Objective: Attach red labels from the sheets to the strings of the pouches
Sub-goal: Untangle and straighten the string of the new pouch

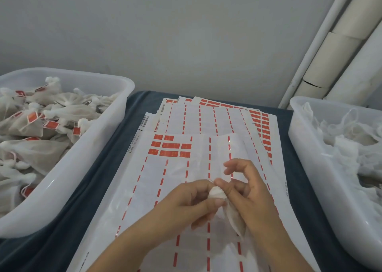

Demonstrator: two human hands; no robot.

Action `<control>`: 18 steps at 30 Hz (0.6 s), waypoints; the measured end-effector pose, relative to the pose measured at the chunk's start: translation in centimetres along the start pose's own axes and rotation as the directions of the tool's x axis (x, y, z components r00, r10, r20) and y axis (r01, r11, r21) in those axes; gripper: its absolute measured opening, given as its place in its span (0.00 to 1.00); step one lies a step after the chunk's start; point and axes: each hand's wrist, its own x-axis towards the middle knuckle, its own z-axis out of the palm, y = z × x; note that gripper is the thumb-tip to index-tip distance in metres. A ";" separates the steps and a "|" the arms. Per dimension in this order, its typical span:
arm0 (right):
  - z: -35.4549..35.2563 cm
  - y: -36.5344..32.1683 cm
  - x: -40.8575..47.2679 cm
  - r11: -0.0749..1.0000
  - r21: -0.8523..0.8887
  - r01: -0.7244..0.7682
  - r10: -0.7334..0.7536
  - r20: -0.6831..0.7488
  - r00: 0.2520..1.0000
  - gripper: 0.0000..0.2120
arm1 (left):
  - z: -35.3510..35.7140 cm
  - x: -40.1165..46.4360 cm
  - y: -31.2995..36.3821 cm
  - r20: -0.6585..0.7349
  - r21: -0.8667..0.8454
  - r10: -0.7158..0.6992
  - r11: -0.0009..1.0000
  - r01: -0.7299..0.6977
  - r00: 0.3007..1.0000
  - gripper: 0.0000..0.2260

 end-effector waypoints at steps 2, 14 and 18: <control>-0.1 0.1 0.0 0.999 -0.033 0.037 -0.037 -0.001 0.999 0.07 | 0.0 0.0 0.1 0.000 -0.011 0.002 1.000 -0.002 1.000 0.15; -0.4 0.1 -0.3 0.922 -0.282 0.265 -0.225 0.165 0.960 0.07 | 0.0 -0.2 0.7 -0.014 -0.184 -0.048 0.982 0.044 0.999 0.09; -0.6 -0.1 -0.3 0.940 -0.239 0.244 -0.196 0.207 0.958 0.09 | -0.1 -0.1 0.6 -0.009 -0.249 -0.060 0.967 0.056 0.998 0.10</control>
